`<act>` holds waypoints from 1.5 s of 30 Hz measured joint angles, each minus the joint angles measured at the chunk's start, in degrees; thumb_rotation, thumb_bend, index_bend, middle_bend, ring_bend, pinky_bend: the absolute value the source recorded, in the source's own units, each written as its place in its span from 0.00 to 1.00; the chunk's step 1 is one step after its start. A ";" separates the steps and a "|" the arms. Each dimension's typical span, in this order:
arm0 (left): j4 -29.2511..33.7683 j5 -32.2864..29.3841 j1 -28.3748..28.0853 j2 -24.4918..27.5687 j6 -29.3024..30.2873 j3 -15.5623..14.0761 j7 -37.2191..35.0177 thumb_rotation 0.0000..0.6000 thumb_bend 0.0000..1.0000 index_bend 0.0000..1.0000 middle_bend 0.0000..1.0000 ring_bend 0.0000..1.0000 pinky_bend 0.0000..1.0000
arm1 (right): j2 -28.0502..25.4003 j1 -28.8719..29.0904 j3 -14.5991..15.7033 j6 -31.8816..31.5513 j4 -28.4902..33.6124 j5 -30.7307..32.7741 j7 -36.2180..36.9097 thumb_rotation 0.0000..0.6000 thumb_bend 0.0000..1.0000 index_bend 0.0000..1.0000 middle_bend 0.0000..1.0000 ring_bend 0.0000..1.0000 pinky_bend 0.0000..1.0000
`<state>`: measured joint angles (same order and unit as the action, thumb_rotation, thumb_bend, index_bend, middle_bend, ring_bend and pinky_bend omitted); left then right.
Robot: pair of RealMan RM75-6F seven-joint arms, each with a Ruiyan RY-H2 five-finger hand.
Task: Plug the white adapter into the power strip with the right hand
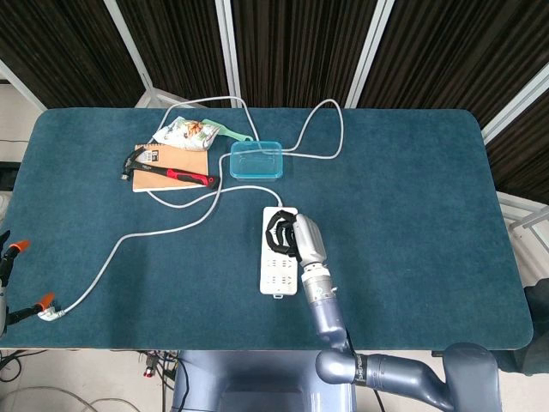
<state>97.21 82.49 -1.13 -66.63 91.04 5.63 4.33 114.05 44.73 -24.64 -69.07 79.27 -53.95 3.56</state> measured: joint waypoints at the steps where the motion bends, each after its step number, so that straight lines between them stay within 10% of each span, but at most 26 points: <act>1: -0.01 0.01 0.00 0.01 -0.02 -0.02 -0.03 1.00 0.07 0.19 0.00 0.00 0.00 | 0.30 0.02 -0.18 0.09 0.01 0.05 -0.19 1.00 0.87 1.00 0.82 0.86 1.00; 45: 0.03 -0.32 -0.03 0.09 -0.03 0.18 -0.16 1.00 0.07 0.19 0.00 0.00 0.00 | 4.79 -1.03 -2.89 4.53 -4.50 0.11 -1.45 1.00 0.87 1.00 0.82 0.86 1.00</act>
<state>97.23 82.17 -1.16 -66.55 91.01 5.81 4.17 118.84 43.70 -27.53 -64.54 74.77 -53.84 2.10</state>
